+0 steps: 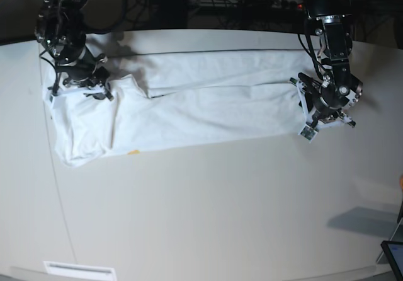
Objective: Fold the T-shirt properly
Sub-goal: 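Grasp the shirt end with the right gripper and tug it outward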
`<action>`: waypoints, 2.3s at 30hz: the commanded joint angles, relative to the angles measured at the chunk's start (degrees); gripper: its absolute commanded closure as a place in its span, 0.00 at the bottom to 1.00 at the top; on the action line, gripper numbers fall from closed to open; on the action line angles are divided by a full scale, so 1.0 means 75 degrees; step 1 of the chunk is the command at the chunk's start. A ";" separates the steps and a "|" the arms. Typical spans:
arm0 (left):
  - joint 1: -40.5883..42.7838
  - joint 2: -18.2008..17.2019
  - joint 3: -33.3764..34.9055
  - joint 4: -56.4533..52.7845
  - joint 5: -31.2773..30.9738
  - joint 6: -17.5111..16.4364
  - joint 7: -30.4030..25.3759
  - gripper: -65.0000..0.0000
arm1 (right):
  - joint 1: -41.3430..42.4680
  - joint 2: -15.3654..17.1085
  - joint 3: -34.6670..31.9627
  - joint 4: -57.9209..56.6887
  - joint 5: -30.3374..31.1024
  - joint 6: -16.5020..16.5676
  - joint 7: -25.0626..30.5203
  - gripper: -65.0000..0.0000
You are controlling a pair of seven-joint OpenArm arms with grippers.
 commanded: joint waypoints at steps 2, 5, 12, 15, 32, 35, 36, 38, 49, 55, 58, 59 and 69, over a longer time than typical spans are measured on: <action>-0.0117 -0.0091 -0.0021 0.0102 0.0003 -0.0031 -0.0042 0.78 | -0.0173 0.0038 0.0029 0.0164 0.0019 0.0023 0.0379 0.97; -0.0117 -0.0091 -0.0009 0.0102 0.0003 -0.0031 -0.0042 0.78 | -0.0384 0.0038 0.0029 0.0164 0.0019 -0.0071 0.0731 0.97; -0.0117 -0.0103 -0.0009 0.0102 0.0003 -0.0031 -0.0042 0.78 | -0.0442 0.0038 0.0018 0.0164 0.0183 -0.0469 0.0824 0.97; -0.0117 -0.0103 -0.0009 0.0055 0.0003 -0.0031 -0.0042 0.78 | -0.0571 0.0038 0.0029 0.0164 0.0652 -0.0481 0.0836 0.97; -0.0117 -0.0103 0.0002 -0.0214 0.0003 -0.0031 -0.0053 0.78 | -0.0794 0.0073 -0.0053 0.0328 0.0781 -0.1290 0.1516 1.00; -0.0117 -0.0103 0.0002 -0.0214 0.0003 -0.0031 -0.0053 0.78 | -0.0759 0.0073 -0.0064 0.0328 0.1003 -0.1278 0.1528 1.00; -0.0117 -0.0103 0.0002 -0.0214 0.0003 -0.0031 -0.0053 0.78 | -0.0747 0.0073 -0.0064 0.0340 0.1050 -0.1278 0.1528 1.00; -0.0117 -0.0103 0.0002 -0.0214 0.0003 -0.0031 -0.0053 0.78 | -0.0735 0.0085 -0.0064 0.0363 0.1074 -0.1278 0.1528 1.00; -0.0117 -0.0103 0.0002 -0.0226 0.0003 -0.0031 -0.0053 0.78 | -0.1016 0.0108 0.0018 0.0375 0.1050 -0.1384 0.2653 1.00; -0.0117 -0.0103 0.0002 -0.0226 0.0003 -0.0031 -0.0053 0.78 | -0.1063 0.0108 0.0299 0.0375 0.1050 -0.1595 0.2653 1.00; -0.0117 -0.0103 0.0002 -0.0226 0.0003 -0.0031 -0.0053 0.78 | -0.1134 0.0073 0.0299 0.0375 0.1062 -0.1606 0.2747 1.00; -0.0117 -0.0103 0.0002 -0.0226 0.0003 -0.0031 -0.0053 0.78 | -0.1181 0.0073 0.0299 0.0375 0.1062 -0.1606 0.2759 1.00; -0.0117 -0.0103 0.0002 -0.0226 0.0003 -0.0031 -0.0053 0.78 | -0.1192 0.0073 0.0252 0.0351 0.1085 -0.1618 0.2501 0.99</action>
